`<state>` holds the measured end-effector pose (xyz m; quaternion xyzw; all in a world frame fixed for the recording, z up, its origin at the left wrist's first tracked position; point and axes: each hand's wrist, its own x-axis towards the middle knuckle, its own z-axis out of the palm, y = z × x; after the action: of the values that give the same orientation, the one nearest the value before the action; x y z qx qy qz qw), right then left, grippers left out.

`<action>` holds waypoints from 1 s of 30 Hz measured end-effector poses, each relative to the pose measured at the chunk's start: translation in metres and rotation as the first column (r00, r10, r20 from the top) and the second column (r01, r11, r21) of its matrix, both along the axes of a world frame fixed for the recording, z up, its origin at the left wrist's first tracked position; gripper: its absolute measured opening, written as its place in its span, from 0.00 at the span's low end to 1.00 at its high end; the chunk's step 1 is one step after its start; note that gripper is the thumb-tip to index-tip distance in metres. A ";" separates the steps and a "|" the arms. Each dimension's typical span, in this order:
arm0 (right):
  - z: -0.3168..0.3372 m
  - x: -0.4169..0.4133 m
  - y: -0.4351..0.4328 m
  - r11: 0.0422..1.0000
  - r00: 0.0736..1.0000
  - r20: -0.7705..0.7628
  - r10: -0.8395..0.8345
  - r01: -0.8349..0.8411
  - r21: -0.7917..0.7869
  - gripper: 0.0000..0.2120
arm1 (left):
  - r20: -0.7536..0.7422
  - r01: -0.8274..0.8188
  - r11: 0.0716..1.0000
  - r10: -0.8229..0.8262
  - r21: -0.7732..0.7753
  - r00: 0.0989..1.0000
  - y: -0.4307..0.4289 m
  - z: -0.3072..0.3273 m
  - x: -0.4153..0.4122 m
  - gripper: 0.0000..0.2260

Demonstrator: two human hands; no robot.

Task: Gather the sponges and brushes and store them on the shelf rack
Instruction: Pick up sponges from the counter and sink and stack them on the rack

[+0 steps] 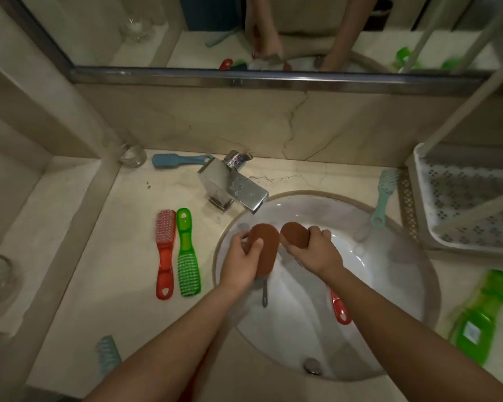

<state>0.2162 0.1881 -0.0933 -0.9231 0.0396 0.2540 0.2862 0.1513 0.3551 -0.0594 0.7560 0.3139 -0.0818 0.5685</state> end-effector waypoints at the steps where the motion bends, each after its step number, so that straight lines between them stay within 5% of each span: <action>1: 0.007 -0.005 -0.002 0.996 0.997 -0.023 -0.068 0.069 0.053 0.40 | 0.011 0.001 1.000 -0.001 -0.008 1.000 -0.003 0.005 -0.003 0.20; 6: 0.051 -0.032 -0.009 0.819 0.938 -0.199 -0.284 0.345 0.459 0.32 | 0.084 -0.007 0.997 0.014 -0.077 0.996 -0.021 0.036 -0.013 0.19; 11: 0.099 -0.046 -0.027 0.720 0.921 -0.228 -0.317 0.390 0.573 0.24 | 0.224 -0.013 0.987 0.049 -0.163 0.973 -0.050 0.078 -0.012 0.15; 16: 0.158 -0.050 -0.054 0.670 0.939 -0.127 -0.320 0.319 0.670 0.19 | 0.345 -0.018 0.983 0.081 -0.183 0.935 -0.080 0.121 -0.008 0.12; 21: 0.216 -0.049 -0.075 0.611 0.968 -0.015 -0.249 0.169 0.774 0.27 | 0.437 -0.068 0.987 0.128 -0.149 0.890 -0.106 0.169 -0.001 0.10; 25: 0.253 -0.042 -0.089 0.556 0.969 0.081 -0.233 0.065 0.829 0.36 | 0.569 -0.111 0.982 0.181 -0.156 0.802 -0.123 0.214 0.007 0.10; 30: 0.299 -0.030 -0.110 0.464 0.952 0.155 -0.266 -0.015 0.886 0.33 | 0.711 -0.077 0.988 0.150 -0.135 0.687 -0.146 0.268 0.009 0.09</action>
<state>0.1865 0.0782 0.2058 -0.6647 -0.0673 0.0873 0.7389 0.1606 0.2093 0.2086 0.6792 0.1087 0.2406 0.6848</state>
